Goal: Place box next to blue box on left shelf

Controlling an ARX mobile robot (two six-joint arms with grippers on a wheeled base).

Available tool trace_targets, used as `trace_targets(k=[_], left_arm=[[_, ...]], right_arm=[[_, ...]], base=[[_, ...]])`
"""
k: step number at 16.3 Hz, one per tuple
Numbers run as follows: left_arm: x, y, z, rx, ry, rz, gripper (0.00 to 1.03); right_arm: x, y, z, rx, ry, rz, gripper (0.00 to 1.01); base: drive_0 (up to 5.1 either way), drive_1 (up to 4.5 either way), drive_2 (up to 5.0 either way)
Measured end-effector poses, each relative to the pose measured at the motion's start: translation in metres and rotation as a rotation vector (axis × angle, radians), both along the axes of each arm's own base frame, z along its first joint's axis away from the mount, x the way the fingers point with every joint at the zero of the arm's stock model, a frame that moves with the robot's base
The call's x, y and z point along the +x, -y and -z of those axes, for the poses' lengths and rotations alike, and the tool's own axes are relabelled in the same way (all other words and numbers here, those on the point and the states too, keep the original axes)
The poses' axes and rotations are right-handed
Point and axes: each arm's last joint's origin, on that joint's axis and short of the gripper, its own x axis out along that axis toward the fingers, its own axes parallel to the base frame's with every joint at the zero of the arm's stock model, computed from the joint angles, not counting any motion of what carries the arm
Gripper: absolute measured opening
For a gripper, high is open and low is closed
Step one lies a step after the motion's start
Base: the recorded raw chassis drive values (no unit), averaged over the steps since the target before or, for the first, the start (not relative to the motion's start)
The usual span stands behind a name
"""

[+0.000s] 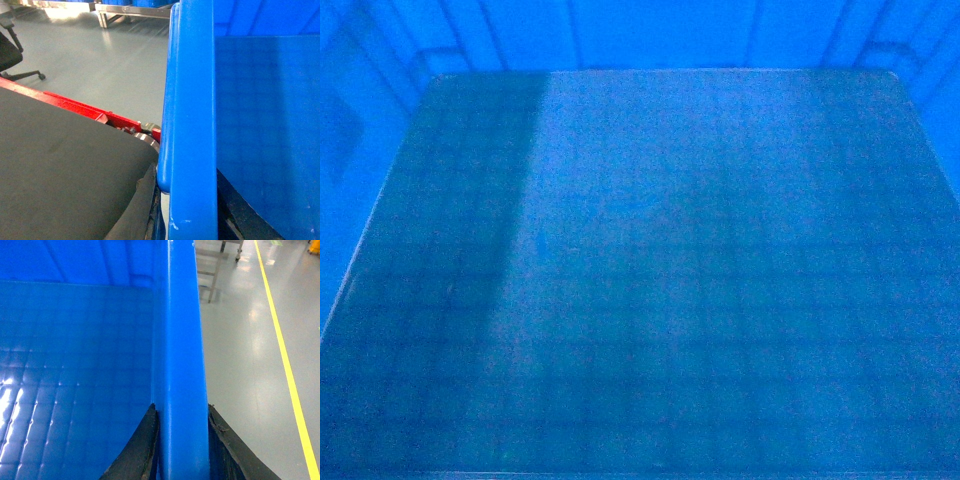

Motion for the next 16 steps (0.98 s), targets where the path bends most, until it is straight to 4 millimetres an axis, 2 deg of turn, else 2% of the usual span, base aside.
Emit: trace_targets(k=[16], left_arm=[[0.0003, 0.0003, 0.0003, 0.0, -0.002, 0.005, 0.18]], right_arm=[[-0.0001, 0.0002, -0.0001, -0.001, 0.0, 0.005, 0.2]], base=[[-1.5, -1.5, -1.5]])
